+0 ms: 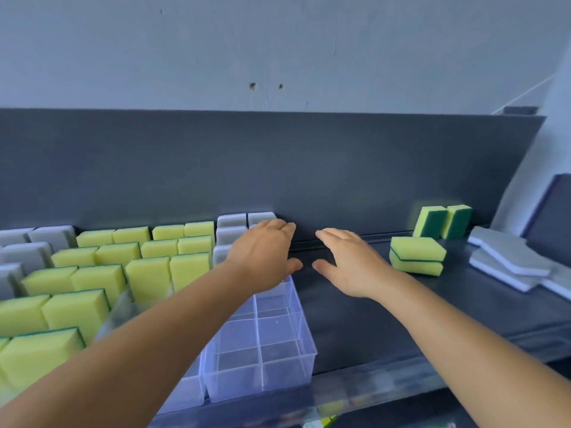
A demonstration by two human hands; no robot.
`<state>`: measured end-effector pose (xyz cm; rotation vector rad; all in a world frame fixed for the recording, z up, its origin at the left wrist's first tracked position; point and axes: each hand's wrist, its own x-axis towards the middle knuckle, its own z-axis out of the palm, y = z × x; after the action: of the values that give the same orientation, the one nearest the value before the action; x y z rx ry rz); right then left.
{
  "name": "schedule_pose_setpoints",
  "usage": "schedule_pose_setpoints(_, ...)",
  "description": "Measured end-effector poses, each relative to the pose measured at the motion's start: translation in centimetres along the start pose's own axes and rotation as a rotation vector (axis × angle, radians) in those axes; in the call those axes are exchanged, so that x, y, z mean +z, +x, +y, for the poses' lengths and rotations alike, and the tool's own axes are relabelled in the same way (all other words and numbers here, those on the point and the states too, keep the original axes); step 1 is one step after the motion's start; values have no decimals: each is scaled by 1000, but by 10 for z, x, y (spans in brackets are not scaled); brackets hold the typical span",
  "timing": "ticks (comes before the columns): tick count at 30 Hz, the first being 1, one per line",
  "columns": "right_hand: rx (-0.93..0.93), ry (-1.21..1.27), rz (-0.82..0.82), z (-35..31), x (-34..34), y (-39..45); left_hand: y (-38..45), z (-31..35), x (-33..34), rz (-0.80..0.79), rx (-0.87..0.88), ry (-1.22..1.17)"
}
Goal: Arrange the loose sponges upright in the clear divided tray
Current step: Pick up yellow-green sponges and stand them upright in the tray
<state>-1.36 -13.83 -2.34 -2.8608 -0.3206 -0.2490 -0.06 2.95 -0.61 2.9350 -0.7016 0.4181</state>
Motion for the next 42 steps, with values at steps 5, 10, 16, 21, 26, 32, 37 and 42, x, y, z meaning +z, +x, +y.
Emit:
schedule_pose_setpoints(5,74,-27,22,47,-12,-15,21,45,12,-25,55,6)
schedule_pose_setpoints(10,145,-38,-1,107,-24,-23,52,92,33,-76,69,-18)
schedule_pose_setpoints(16,177,-62,-39,181,-37,-19,95,146,66,-143,52,-37)
schedule_pose_setpoints(21,184,-20,-75,226,-32,-4,121,172,94,-211,-24,-36)
schedule_pose_setpoints(26,189,36,-144,248,-27,13,131,182,114,-265,-114,-70)
schedule_pose_setpoints(32,206,39,-149,252,-12,19,136,181,126,-269,-263,-178)
schedule_pose_setpoints(37,233,166,-128,244,-10,21,135,178,133,-138,-422,-455)
schedule_pose_setpoints(42,229,335,-98,230,-8,17,131,179,118,65,-566,-753)
